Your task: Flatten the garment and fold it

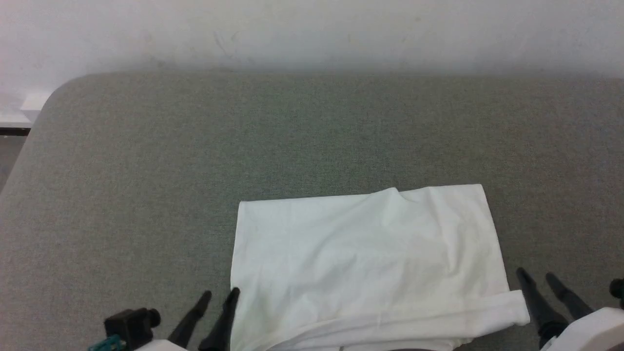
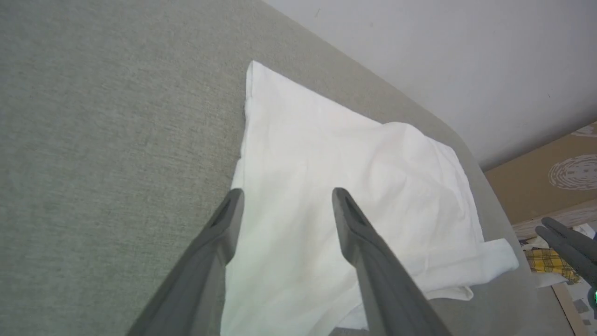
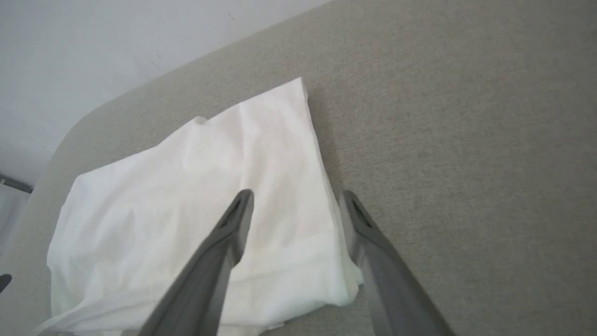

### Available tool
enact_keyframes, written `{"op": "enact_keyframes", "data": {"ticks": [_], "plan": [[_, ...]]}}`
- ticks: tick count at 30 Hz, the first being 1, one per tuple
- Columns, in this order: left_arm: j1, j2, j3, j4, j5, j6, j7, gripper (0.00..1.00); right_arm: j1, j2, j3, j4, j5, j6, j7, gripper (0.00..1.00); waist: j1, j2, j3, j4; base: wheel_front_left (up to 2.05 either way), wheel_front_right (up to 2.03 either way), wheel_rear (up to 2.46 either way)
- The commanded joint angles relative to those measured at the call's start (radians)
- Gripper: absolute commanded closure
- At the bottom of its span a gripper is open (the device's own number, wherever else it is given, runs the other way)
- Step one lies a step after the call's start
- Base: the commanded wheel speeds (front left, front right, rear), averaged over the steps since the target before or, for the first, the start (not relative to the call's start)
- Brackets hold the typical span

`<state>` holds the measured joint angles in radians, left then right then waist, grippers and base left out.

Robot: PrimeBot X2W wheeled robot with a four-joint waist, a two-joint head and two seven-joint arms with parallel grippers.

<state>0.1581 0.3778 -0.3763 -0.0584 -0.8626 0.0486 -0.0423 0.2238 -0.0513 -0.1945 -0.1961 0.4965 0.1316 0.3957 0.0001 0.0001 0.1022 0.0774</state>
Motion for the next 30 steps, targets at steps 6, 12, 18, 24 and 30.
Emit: {"op": "enact_keyframes", "data": {"ticks": [6,12,18,24,30], "plan": [[0.002,0.033,0.115,-0.114,0.161,0.133,-0.178,0.0,-0.06,0.001,-0.075,-0.048,-0.05,-0.001,-0.011,0.0,-0.0001,-0.0001,0.04,0.0,0.0,0.0,0.0],[-0.024,0.037,0.146,-0.16,0.365,0.21,-0.216,0.0,-0.097,0.001,-0.05,0.03,-0.104,-0.001,-0.001,0.0,-0.0001,-0.0001,0.076,0.017,0.0,0.0,0.0],[-0.031,-0.02,0.184,-0.198,0.47,0.206,-0.219,0.0,-0.135,0.001,-0.026,0.122,-0.154,-0.001,0.015,0.0,-0.0001,-0.0001,0.112,0.046,0.0,0.0,0.0],[-0.027,-0.06,0.199,-0.175,0.495,0.162,-0.219,0.0,-0.169,-0.001,-0.016,0.218,-0.178,-0.001,0.024,0.0,-0.0001,-0.0001,0.129,0.071,0.0,0.0,0.0],[-0.029,-0.08,0.215,-0.154,0.503,0.124,-0.219,0.0,-0.197,-0.013,0.013,0.302,-0.153,-0.001,0.075,0.0,-0.0001,-0.0001,0.131,0.08,0.0,0.0,0.0]]}}
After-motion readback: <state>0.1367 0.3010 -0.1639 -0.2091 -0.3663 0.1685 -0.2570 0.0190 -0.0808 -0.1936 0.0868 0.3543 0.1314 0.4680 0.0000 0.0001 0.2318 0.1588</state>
